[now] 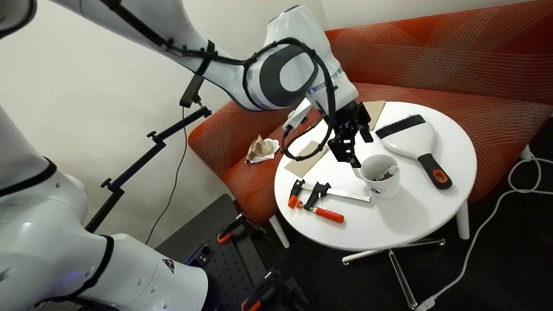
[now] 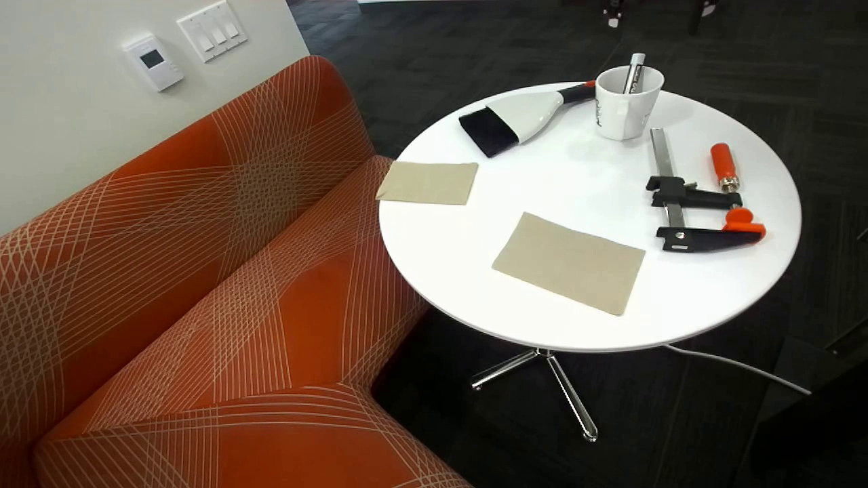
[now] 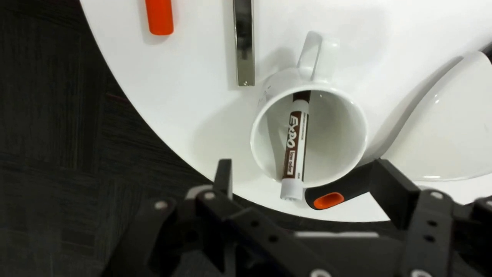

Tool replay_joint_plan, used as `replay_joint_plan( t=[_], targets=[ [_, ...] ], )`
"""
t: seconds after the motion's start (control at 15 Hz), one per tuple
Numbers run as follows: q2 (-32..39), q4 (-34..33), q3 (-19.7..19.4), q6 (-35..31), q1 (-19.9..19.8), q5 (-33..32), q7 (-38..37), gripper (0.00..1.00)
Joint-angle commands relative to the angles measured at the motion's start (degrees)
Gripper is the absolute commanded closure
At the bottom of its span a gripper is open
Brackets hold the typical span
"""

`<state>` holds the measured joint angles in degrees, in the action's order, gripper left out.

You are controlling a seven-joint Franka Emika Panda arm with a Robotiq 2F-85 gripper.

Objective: Get the black marker from the white mug then put it on the table

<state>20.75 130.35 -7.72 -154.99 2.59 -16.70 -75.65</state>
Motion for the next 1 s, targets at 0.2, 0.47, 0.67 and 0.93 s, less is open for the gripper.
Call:
replay_joint_plan(
  t=[0.2,0.47,0.67,0.93],
  targets=[
    [5.1,-3.6,-4.0,-1.5,4.1,1.1,-0.4,0.62],
    [7.8,-5.3,-4.7,-1.8,4.9,1.7,-0.1,0.69],
    [9.8,-6.6,-5.5,-1.4,5.7,1.8,-0.2,0.62],
    [12.0,-8.2,-6.4,-1.2,6.5,1.9,-0.1,0.62]
  ],
)
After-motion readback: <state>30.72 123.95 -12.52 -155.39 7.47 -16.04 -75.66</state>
